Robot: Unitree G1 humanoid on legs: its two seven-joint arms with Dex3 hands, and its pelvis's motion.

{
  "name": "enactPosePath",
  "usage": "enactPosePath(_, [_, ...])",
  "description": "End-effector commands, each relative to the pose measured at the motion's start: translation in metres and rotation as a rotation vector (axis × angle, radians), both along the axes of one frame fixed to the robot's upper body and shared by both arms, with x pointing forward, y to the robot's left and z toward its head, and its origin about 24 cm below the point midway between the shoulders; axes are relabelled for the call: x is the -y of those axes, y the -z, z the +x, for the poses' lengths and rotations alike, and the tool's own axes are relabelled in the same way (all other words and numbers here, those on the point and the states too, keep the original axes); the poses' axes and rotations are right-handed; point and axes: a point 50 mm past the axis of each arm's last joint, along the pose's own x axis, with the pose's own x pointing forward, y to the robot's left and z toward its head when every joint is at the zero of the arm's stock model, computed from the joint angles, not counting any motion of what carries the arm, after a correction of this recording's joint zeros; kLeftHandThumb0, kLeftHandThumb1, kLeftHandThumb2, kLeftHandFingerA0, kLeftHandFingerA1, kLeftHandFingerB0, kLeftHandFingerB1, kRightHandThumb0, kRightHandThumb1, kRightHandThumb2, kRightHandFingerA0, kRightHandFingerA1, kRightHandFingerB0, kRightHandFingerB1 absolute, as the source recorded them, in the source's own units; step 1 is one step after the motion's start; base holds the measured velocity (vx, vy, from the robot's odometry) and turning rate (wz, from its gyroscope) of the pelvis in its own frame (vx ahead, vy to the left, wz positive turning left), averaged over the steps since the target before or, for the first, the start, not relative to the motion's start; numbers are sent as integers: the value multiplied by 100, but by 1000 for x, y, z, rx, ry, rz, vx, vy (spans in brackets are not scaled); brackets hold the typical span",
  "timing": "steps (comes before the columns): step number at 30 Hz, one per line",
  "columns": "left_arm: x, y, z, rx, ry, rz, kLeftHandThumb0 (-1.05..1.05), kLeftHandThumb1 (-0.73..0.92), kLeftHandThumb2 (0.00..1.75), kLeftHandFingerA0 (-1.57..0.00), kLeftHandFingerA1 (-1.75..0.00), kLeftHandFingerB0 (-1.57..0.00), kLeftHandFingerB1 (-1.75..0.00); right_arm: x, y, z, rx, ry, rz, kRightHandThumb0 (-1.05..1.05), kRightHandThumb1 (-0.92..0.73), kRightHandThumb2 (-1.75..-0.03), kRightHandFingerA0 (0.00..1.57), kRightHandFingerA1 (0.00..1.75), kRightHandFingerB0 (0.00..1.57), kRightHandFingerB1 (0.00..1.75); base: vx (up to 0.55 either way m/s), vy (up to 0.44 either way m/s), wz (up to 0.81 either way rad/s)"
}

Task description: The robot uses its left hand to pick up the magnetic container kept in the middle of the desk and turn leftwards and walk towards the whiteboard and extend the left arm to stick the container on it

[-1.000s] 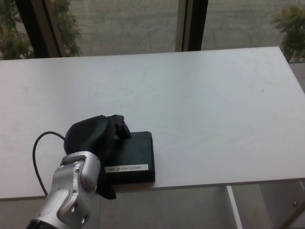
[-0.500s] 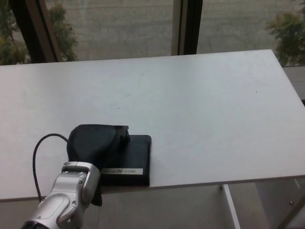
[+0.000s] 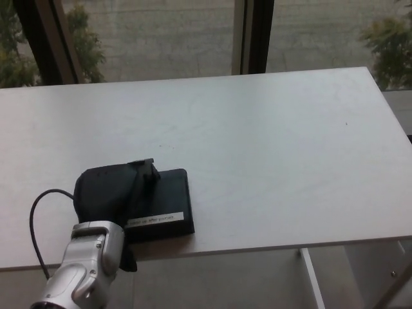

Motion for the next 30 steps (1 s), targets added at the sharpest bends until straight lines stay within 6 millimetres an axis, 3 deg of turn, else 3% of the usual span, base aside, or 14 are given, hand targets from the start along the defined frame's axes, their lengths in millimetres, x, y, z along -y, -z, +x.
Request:
enactPosePath(1, [-13, 34, -28, -65, -294, -378, -18, 83, 68, -77, -175, -64, -156, -1, 1, -7, 0, 17, -6, -54, -81, -65, 93, 67, 76, 47, 0, 0, 0])
enactPosePath(2, [-11, 28, -25, -13, -325, -441, -14, 75, 75, -80, -175, -64, -169, -2, 1, -8, 1, 23, -3, -55, -82, -65, 93, 69, 76, 48, 0, 0, 0])
enactPosePath(3, [-10, 26, -24, 4, -334, -458, -14, 75, 75, -80, -175, -64, -169, -2, 1, -9, 1, 24, -2, -55, -82, -65, 93, 69, 76, 48, -5, 4, 9])
enactPosePath(4, [-4, 13, -17, 92, -325, -500, -12, 66, 91, -86, -175, -69, -174, -3, 1, -10, 3, 16, -9, -56, -83, -65, 91, 68, 76, 48, 18, 6, 6])
enactPosePath(8, [5, -3, -11, 181, -314, -561, -9, 57, 106, -87, -175, -76, -167, -4, 1, -11, 10, 5, -16, -56, -84, -65, 92, 67, 75, 49, 9, 13, 8])
enactPosePath(17, [28, -17, -22, 340, -235, -623, -5, 52, 116, -85, -175, -75, -169, -5, 1, -12, 21, 11, -26, -55, -84, -65, 94, 68, 76, 48, -1, 2, 1])
enactPosePath(25, [31, -18, -31, 426, -187, -589, -5, 52, 116, -83, -175, -77, -167, -6, -1, -16, 45, 18, -31, -53, -85, -65, 96, 74, 77, 50, 0, 0, 0])
enactPosePath(26, [30, -20, -31, 447, -194, -602, -9, 50, 116, -115, -140, -106, -132, -5, 0, -17, 33, 24, -34, -56, -85, -65, 98, 76, 77, 49, 0, 0, 0])
enactPosePath(27, [30, -21, -31, 456, -196, -608, -9, 50, 116, -115, -140, -106, -132, -5, 0, -17, 28, 27, -36, -56, -85, -65, 98, 76, 77, 49, 0, 0, 0])
enactPosePath(28, [31, -26, -30, 472, -198, -626, -4, 50, 123, -84, -175, -81, -161, -5, 0, -17, 32, 30, -39, -55, -84, -65, 99, 76, 78, 49, 0, 0, 0])
enactPosePath(30, [31, -28, -30, 480, -199, -634, -4, 50, 123, -84, -175, -81, -161, -5, 0, -17, 33, 32, -40, -55, -84, -65, 99, 76, 78, 49, 0, 0, 0])
